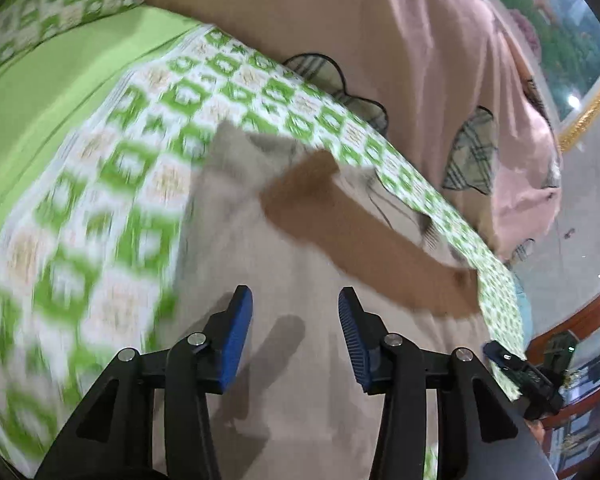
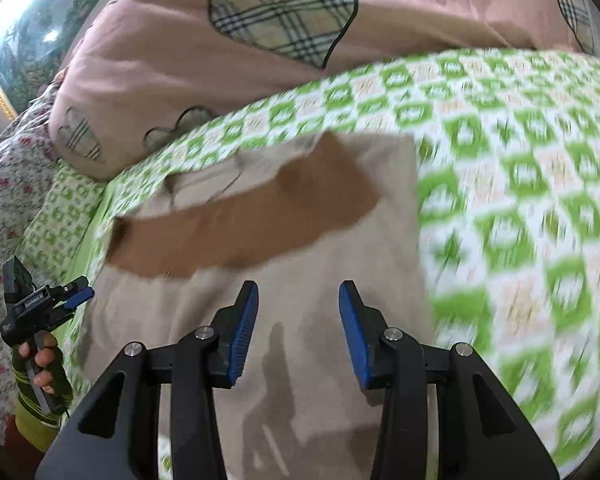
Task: Fold small clothes
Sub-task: 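Open both tools and release the folded hem onto the sweater, then grasp the folded sweater edge with the left tool while the right tool grasps beside it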
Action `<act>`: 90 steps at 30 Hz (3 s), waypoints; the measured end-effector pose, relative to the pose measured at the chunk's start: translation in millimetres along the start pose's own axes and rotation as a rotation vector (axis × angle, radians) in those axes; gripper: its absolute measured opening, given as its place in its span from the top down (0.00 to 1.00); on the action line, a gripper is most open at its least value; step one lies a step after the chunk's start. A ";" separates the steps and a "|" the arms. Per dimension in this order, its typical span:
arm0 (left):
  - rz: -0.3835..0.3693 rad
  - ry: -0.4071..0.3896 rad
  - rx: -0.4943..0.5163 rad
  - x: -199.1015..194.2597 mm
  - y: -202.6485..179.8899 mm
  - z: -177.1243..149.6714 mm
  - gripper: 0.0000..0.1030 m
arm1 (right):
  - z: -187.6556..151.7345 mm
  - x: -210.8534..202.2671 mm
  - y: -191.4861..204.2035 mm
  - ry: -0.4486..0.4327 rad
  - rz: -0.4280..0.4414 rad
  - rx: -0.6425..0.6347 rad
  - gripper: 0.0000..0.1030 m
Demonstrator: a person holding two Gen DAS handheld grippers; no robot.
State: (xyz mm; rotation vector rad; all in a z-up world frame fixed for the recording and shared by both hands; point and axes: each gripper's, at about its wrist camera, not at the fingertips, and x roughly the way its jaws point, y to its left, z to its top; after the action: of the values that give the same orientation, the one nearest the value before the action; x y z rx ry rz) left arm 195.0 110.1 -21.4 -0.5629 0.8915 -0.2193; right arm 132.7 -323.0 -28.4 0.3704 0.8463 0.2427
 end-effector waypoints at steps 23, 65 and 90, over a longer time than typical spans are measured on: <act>-0.038 0.110 -0.108 -54.1 8.5 -145.1 0.45 | -121.5 -38.5 37.6 0.090 0.125 0.069 0.52; -0.135 0.032 0.264 40.1 -153.2 -99.6 0.91 | -12.1 15.3 -2.3 0.160 0.444 0.210 0.33; -0.208 0.139 0.471 86.2 -261.6 -137.0 0.90 | 67.9 48.2 -17.6 0.084 0.243 -0.043 0.83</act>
State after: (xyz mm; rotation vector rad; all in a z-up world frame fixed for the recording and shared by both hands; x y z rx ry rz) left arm 153.3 -194.2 -3.7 -0.2009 0.8774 -0.6444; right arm 216.6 -337.0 -27.4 0.4255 0.8774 0.5035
